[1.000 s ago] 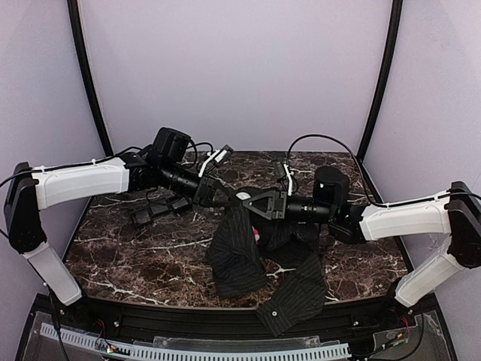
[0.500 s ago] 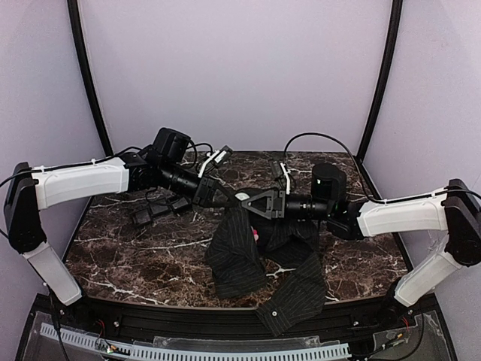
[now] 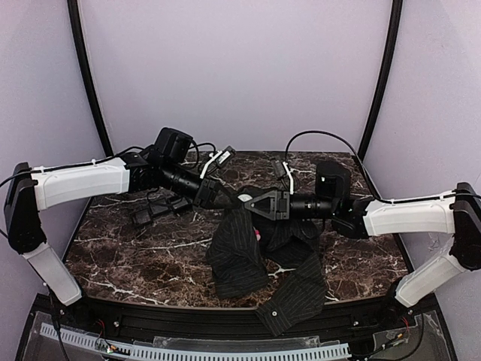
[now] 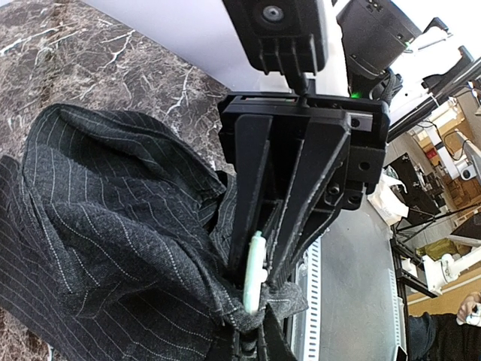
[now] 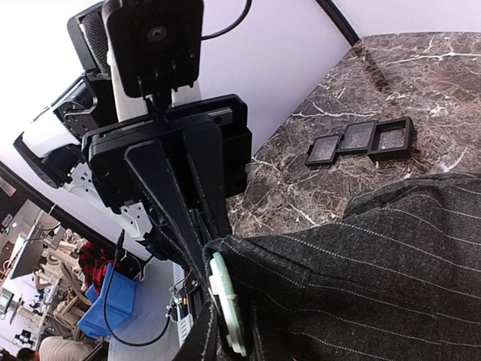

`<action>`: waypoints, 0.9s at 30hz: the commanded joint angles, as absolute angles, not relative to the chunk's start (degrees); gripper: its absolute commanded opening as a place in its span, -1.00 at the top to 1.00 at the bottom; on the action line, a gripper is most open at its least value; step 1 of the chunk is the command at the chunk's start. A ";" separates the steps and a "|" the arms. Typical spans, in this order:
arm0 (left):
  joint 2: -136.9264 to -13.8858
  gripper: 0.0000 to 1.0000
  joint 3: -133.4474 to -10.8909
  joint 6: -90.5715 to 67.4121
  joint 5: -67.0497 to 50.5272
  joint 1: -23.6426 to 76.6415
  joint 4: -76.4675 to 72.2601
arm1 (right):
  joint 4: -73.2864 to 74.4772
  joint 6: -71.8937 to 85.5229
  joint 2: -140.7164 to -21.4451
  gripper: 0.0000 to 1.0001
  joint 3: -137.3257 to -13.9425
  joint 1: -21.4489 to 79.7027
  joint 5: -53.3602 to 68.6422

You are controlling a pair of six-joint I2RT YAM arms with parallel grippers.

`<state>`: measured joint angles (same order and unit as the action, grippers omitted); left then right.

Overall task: Remove the brooch from the garment
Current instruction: Open the brooch with the crumpled clothing, then pass from the left arm to the right

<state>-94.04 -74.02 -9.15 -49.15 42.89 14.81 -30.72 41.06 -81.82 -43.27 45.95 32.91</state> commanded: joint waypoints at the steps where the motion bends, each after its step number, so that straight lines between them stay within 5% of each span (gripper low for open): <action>1: -92.67 0.98 -76.17 -7.18 -52.88 44.02 14.98 | -26.17 38.34 -77.48 0.66 -43.47 44.96 27.82; 8: -92.64 0.98 -76.20 -6.95 -53.22 43.89 14.93 | -24.21 37.64 -73.93 0.27 -41.67 43.71 26.47; 27: -92.91 0.98 -76.07 -7.49 -53.34 43.91 14.60 | -31.07 38.85 -78.06 0.41 -42.00 43.59 37.98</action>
<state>-94.04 -74.74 -7.90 -51.88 43.68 14.87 -28.36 38.52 -76.12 -41.91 43.79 35.81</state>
